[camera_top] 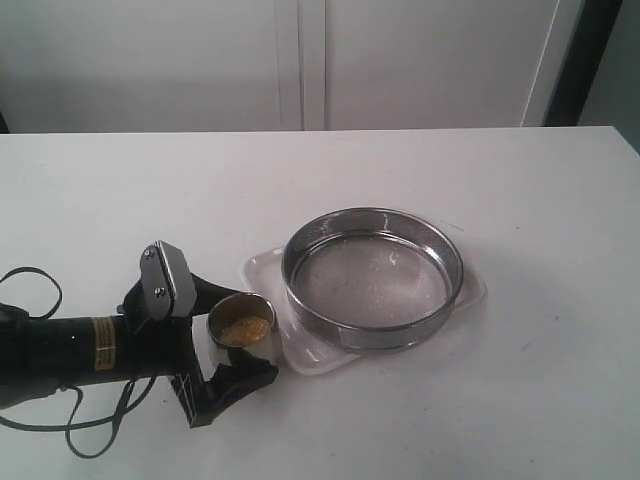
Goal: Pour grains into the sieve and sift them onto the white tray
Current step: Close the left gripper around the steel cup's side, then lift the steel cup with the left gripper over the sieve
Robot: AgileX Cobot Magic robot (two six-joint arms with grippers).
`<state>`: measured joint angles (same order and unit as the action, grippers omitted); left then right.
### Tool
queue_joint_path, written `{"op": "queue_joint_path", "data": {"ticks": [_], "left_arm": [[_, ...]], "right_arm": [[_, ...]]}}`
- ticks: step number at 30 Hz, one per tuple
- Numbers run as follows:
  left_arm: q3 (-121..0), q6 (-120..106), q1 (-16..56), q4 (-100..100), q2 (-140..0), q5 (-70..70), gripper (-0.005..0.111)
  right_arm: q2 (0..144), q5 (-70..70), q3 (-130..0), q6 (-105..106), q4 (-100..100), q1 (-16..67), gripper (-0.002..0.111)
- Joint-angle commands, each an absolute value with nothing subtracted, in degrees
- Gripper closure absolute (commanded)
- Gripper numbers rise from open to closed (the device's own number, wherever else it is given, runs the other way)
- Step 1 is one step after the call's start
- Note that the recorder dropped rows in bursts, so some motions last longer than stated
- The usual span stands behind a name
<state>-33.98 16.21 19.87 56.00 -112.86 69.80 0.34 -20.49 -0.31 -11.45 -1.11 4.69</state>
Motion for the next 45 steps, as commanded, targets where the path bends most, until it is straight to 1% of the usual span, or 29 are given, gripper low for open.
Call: {"op": "queue_joint_path", "data": {"ticks": [1,25,29,31,35,41,45], "left_arm": [[-35.05,16.73,20.12,56.36,-112.73,69.96,0.003],[-39.5,16.73,20.12,58.36,-115.43,69.96,0.003],[-39.59,16.73,20.12,58.73,-115.43,69.96,0.007],[-39.59,16.73,20.12,59.0,-115.43,69.96,0.013],[-39.59,16.73,20.12,59.0,-115.43,69.96,0.035],[-39.59,16.73,20.12,59.76,-115.43,69.96,0.078],[-39.59,16.73,20.12,61.22,-115.43,69.96,0.102]], "right_arm": [[0.0,-19.65,0.0,-11.64,-1.08,4.58,0.108],[0.0,-19.65,0.0,-11.64,-1.08,4.58,0.108],[0.0,-19.65,0.0,-11.64,-1.08,4.58,0.108],[0.0,-19.65,0.0,-11.64,-1.08,4.58,0.108],[0.0,-19.65,0.0,-11.64,-1.08,4.58,0.108],[0.0,-19.65,0.0,-11.64,-1.08,4.58,0.108],[0.0,-19.65,0.0,-11.64,-1.08,4.58,0.108]]}}
